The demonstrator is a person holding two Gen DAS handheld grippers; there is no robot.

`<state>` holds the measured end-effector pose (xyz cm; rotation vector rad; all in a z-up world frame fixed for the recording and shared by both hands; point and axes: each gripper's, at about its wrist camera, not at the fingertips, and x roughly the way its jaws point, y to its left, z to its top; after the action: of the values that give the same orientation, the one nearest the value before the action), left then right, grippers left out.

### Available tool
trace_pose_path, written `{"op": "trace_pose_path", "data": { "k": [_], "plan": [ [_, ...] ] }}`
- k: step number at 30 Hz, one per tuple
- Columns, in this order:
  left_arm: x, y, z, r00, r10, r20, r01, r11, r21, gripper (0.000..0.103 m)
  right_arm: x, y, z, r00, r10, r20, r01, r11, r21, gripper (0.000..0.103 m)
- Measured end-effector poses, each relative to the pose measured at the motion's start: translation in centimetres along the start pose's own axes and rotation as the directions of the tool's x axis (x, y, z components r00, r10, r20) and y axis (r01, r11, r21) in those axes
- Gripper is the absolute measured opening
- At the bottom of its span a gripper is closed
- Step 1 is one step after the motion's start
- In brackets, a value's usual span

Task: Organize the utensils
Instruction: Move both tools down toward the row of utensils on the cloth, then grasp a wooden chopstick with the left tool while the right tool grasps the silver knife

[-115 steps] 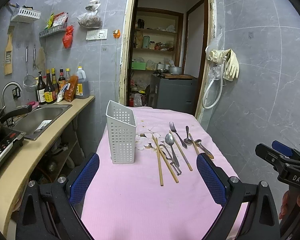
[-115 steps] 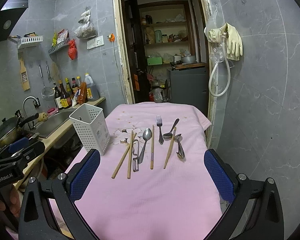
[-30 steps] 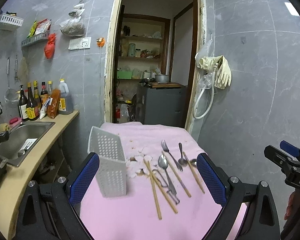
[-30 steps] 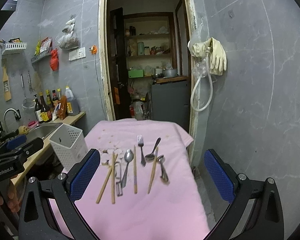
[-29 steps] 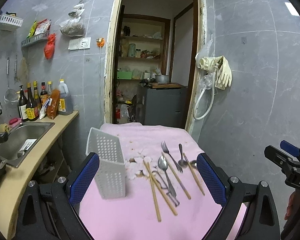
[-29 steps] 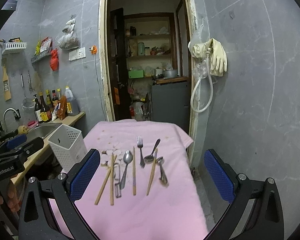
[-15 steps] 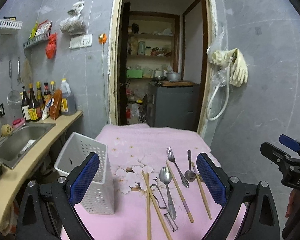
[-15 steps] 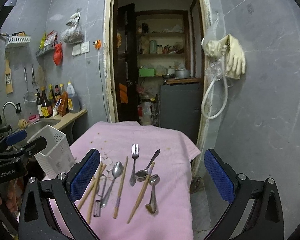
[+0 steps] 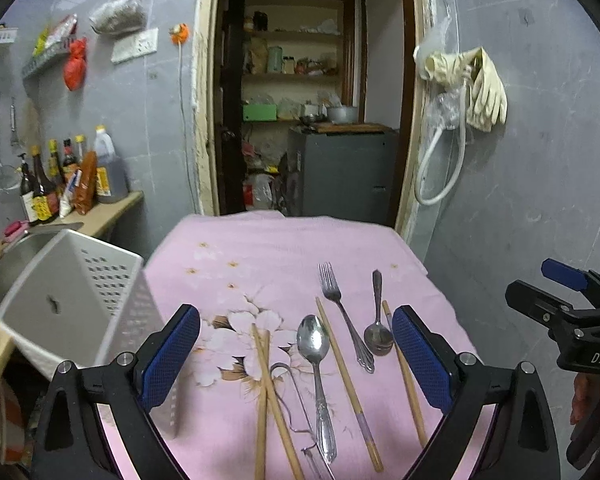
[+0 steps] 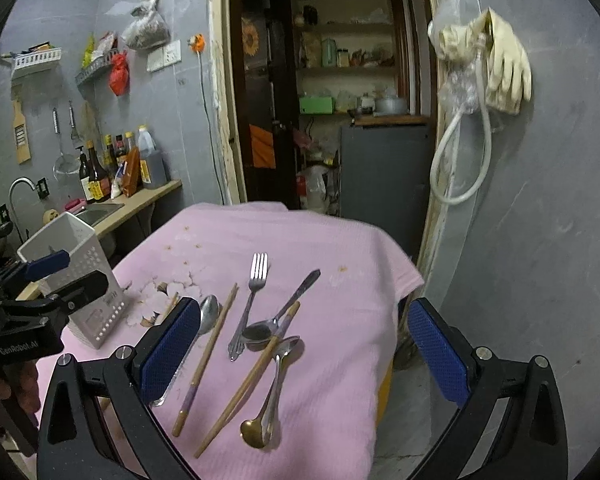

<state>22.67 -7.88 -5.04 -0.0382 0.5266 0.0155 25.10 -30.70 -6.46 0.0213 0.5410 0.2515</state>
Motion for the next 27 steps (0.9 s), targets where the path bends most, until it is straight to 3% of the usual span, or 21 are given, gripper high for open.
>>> {"op": "trace_pose_path", "data": {
  "k": [8,12,17,24,27],
  "plan": [
    [6.1,1.1,-1.8,0.994,0.007,-0.106,-0.012,0.999,-0.048,0.071,6.2,0.0,-2.5,0.994,0.056,-0.092,-0.050,0.996,0.072,0.069],
    [9.0,1.7,-2.6,0.983,0.043,-0.181,-0.058,0.995,-0.077,0.055,8.9,-0.2,-3.6,0.987,0.081,-0.136,-0.067,0.992,0.103,0.055],
    [11.3,2.5,-3.3,0.966,0.049,-0.254,-0.083,0.989,-0.124,0.045,11.8,-0.3,-4.6,0.975,0.103,-0.195,-0.078,0.988,0.132,0.035],
    [13.6,3.3,-4.1,0.939,0.030,-0.344,-0.104,0.975,-0.198,0.034,14.6,-0.2,-6.0,0.951,0.121,-0.283,-0.071,0.981,0.179,0.025],
    [13.9,3.4,-4.3,0.938,0.022,-0.346,-0.101,0.972,-0.211,0.032,15.2,0.0,-6.3,0.945,0.131,-0.298,-0.077,0.980,0.184,0.024]
  ]
}}
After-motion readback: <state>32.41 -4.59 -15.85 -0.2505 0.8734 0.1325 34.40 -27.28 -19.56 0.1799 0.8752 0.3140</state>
